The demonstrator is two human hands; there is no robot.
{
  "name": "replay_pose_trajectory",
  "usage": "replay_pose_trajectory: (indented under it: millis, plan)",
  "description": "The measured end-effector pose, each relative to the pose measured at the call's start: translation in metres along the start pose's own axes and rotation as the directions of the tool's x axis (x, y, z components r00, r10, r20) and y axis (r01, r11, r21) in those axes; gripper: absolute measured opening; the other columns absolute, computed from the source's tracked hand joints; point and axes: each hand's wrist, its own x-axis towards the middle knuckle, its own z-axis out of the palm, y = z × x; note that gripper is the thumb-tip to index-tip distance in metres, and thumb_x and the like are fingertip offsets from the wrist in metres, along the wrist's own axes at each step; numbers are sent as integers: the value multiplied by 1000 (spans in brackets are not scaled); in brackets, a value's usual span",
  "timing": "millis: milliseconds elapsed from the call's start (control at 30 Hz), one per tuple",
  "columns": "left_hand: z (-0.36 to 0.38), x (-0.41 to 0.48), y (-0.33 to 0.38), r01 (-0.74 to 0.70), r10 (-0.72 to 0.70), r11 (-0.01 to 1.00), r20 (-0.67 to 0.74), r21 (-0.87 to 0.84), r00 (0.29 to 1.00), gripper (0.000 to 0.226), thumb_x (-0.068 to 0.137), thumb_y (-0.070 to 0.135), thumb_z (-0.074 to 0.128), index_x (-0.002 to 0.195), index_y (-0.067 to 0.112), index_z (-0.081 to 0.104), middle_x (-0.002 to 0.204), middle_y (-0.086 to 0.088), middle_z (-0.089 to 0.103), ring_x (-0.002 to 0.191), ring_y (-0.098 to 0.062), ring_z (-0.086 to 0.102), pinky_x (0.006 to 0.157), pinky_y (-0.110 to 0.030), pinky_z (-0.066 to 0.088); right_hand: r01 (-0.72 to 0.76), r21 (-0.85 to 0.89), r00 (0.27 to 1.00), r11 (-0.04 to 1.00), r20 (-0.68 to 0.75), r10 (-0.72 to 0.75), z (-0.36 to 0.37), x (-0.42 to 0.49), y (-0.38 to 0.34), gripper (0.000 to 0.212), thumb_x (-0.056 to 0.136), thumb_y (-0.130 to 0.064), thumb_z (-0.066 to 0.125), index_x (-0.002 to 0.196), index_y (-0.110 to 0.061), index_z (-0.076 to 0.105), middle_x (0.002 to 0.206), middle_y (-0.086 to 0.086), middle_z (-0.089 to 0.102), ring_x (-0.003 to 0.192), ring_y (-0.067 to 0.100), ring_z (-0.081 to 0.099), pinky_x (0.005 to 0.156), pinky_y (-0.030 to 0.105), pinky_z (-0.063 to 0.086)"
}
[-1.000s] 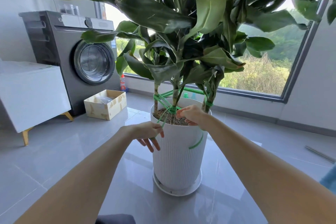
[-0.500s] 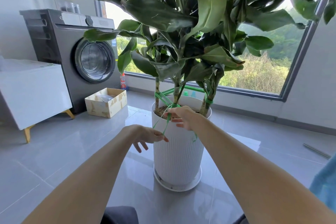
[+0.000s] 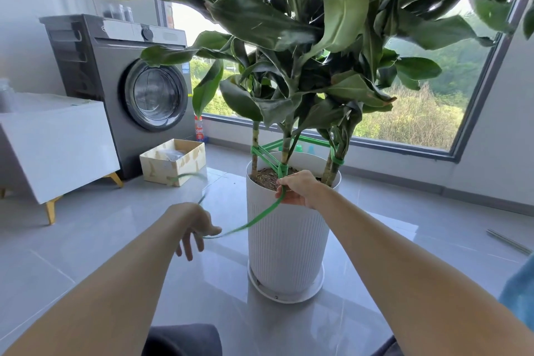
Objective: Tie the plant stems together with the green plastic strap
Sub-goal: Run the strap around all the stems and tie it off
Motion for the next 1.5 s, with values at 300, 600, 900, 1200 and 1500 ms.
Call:
replay_pose_trajectory:
  millis: [300, 600, 900, 1200, 1500]
  plan:
    - [0, -13, 11, -252, 249, 968, -166, 1, 954, 42, 99, 25, 43, 140, 16, 42, 132, -6, 53, 98, -23, 68, 75, -27, 54, 86, -369, 991, 925, -65, -118, -9, -4, 1, 23, 97, -11, 50, 75, -9, 57, 70, 3, 61, 46, 13, 44, 40, 23, 42]
    - [-9, -8, 56, -652, 388, 746, -704, -140, 595, 32, 98, 19, 47, 126, 12, 59, 127, -11, 60, 106, -28, 61, 86, -32, 48, 189, -639, 969, 746, -4, -248, -40, -11, -3, 19, 97, -20, 51, 79, -17, 55, 86, 0, 74, 48, 8, 40, 42, 19, 35]
    - [-2, -5, 122, -749, 325, 634, -811, -196, 487, 18, 96, 12, 47, 91, 15, 65, 98, -8, 62, 91, -24, 54, 74, -27, 40, 267, -684, 948, 679, 60, -313, -67, -9, 0, 17, 96, -21, 53, 80, -17, 56, 78, -3, 74, 45, 5, 40, 42, 20, 35]
    - [1, 12, 141, -735, 166, 630, -881, -252, 444, 23, 90, 11, 59, 108, 18, 71, 104, -5, 71, 95, -23, 65, 82, -31, 50, 250, -729, 918, 638, -30, -395, -101, 0, 12, 18, 94, -27, 56, 76, -23, 58, 68, -9, 72, 56, 10, 51, 61, 32, 46]
    - [7, 14, 150, -707, 80, 656, -906, -266, 416, 19, 86, 16, 66, 104, 18, 67, 106, -1, 69, 92, -19, 64, 78, -31, 51, 169, -732, 861, 660, -216, -460, -127, 6, 20, 22, 94, -28, 56, 72, -24, 58, 66, -12, 68, 51, 5, 48, 54, 27, 40]
